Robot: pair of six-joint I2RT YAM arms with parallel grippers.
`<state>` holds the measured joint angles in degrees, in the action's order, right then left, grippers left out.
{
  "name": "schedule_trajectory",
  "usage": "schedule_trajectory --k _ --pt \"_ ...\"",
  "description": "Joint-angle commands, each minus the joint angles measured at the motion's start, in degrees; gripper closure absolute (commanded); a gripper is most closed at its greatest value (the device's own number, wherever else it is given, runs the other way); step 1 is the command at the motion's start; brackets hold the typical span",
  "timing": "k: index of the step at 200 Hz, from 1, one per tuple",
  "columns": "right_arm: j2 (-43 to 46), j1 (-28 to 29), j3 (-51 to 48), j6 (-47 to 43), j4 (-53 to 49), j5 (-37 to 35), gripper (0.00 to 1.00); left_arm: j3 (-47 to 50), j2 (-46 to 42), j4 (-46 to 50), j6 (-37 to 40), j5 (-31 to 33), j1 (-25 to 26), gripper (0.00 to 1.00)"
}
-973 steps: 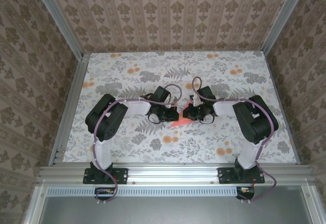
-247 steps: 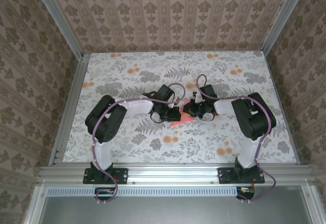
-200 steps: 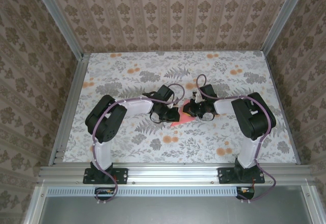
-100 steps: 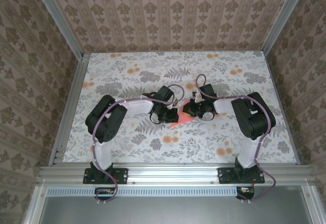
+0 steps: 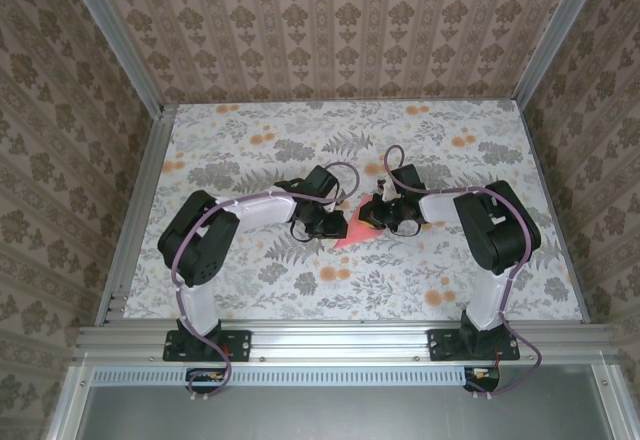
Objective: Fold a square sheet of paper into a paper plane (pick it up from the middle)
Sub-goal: Fourth fold the wing at the center of the table.
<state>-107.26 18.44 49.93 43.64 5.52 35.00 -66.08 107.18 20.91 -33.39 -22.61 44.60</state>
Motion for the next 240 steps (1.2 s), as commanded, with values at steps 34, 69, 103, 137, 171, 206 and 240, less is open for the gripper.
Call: schedule_trajectory --k 34,69,103,137,171,206,240 --pt "-4.1 0.1 -0.7 -1.4 -6.0 -6.3 0.90 0.1 1.3 2.5 3.8 -2.1 0.5 0.76" --pt "-4.1 0.1 -0.7 -1.4 -6.1 -6.3 0.89 -0.8 2.9 4.1 6.6 -3.0 0.7 0.75" --pt "-3.9 0.1 -0.8 -1.5 -6.2 -6.4 0.90 -2.0 3.9 5.7 9.8 -2.2 1.1 0.79" --pt "-3.9 0.2 -0.5 -1.5 -6.4 -6.5 0.89 -2.7 4.0 7.3 12.3 0.8 1.1 0.87" --pt "-4.2 0.1 -0.6 -1.6 -6.5 -6.6 0.90 -2.1 3.7 7.1 12.7 0.1 0.4 0.92" --pt "-4.2 0.2 -0.5 -1.7 -6.6 -6.8 0.90 0.8 2.6 4.8 10.2 -4.2 -1.9 0.96" --pt "-4.4 0.1 -0.6 -1.7 -6.6 -6.8 0.89 4.3 1.3 -0.3 6.2 -10.1 -4.6 0.96"
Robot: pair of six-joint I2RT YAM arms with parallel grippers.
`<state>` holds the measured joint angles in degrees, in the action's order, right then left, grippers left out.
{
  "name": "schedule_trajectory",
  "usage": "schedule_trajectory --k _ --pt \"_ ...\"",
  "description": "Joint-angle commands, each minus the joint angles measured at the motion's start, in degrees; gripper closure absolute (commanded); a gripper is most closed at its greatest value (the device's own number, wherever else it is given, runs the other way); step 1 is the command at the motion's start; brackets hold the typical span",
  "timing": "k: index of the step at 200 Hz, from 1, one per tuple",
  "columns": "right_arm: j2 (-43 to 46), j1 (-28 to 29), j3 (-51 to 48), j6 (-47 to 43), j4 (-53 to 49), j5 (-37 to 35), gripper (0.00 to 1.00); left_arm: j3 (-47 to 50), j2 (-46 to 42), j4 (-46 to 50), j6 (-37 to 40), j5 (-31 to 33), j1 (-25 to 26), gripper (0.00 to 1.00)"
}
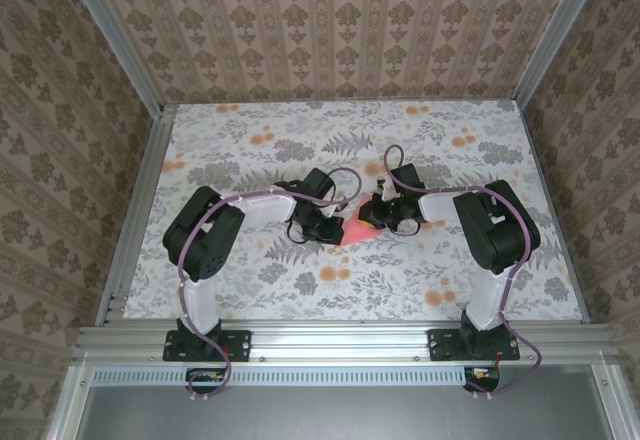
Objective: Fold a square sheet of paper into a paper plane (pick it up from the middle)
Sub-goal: Fourth fold the wing at the center of the table.
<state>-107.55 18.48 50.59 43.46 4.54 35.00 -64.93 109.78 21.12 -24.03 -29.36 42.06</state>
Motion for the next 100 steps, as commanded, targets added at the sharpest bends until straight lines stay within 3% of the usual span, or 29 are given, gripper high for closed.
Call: schedule_trajectory --k 1,33,81,100 --pt "-4.1 0.1 -1.3 -1.5 -5.6 -6.8 0.89 3.3 -1.3 -0.7 -3.3 -3.5 -2.1 0.96" --pt "-4.3 0.1 -1.2 -1.5 -5.7 -6.9 0.89 4.9 -1.7 -3.2 -6.4 -5.4 -3.7 0.96" --pt "-4.4 0.1 -0.9 -1.5 -5.6 -6.7 0.89 5.1 -7.4 -2.5 -5.9 -2.2 -4.0 0.76" --pt "-4.5 0.1 -0.9 -1.3 -5.6 -6.7 0.90 3.0 -8.7 -0.7 -4.0 1.1 -1.5 0.74"
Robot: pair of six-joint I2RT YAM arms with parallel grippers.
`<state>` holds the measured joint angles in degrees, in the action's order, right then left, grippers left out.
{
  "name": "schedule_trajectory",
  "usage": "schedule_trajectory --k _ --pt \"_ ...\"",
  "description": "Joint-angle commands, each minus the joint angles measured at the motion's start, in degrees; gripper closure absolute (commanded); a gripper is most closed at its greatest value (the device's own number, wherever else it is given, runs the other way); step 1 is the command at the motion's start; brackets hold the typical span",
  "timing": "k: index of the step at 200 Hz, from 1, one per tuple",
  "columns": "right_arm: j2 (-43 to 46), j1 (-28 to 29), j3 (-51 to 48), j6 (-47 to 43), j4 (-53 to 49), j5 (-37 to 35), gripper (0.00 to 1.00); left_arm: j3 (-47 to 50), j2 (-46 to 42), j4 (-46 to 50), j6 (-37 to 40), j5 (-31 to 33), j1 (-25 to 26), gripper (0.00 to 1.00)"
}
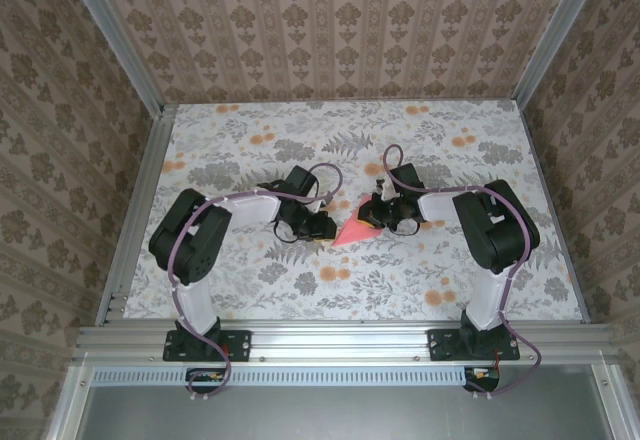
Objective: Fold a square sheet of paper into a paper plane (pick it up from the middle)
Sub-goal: Fourth fold the wing at the center of the table.
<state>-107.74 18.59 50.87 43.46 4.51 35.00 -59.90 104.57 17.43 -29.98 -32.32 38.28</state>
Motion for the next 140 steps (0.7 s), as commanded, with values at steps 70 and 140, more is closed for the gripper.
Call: schedule_trajectory --k 70,140 --pt "-4.3 0.0 -1.5 -1.3 -5.3 -6.3 0.90 -8.5 4.1 5.1 2.2 7.7 7.0 0.80" --pt "-4.4 0.0 -1.7 -1.4 -5.5 -6.5 0.90 -7.9 5.4 7.6 2.1 9.3 5.8 0.81"
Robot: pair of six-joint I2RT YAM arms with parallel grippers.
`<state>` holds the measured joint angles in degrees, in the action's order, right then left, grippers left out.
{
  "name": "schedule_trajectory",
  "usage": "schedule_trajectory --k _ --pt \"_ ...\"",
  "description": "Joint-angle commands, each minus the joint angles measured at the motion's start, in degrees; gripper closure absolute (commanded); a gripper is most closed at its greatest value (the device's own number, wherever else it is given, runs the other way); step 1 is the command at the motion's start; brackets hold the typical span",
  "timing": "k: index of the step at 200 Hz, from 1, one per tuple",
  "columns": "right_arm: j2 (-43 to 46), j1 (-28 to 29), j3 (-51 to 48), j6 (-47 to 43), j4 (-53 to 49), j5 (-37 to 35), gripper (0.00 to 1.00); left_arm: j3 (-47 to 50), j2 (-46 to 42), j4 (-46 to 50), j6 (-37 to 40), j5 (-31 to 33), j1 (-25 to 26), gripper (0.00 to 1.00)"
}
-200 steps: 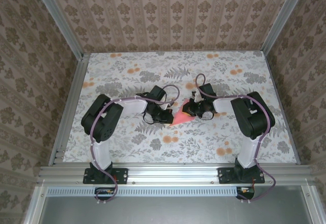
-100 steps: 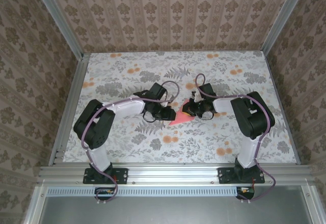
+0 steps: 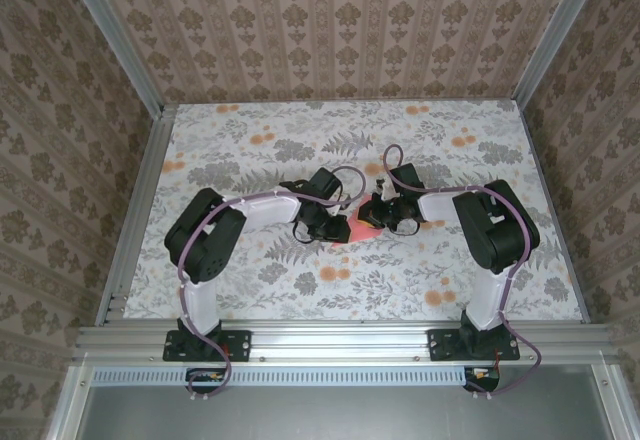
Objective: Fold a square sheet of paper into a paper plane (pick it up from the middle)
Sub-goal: Fourth fold the wing at the center of the table.
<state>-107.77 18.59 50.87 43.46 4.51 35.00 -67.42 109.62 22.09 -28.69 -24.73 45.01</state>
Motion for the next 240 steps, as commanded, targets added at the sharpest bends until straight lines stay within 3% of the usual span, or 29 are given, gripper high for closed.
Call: schedule_trajectory --k 1,139,205,240 --pt "-4.4 0.0 -1.7 -1.4 -5.5 -6.5 0.90 -0.4 0.3 3.0 0.8 1.7 -1.1 0.81" --pt "-4.7 0.0 -1.3 -1.6 -6.5 -7.0 0.90 2.6 0.2 6.2 1.6 2.2 -1.8 0.83" --pt "-4.4 0.0 -0.3 -2.6 -8.2 -7.8 0.90 3.1 -2.0 12.0 4.5 8.4 -1.8 0.87" --pt "-4.3 0.0 -0.1 -2.2 -7.9 -7.5 0.90 2.6 -5.6 5.9 2.5 3.3 -1.4 0.87"
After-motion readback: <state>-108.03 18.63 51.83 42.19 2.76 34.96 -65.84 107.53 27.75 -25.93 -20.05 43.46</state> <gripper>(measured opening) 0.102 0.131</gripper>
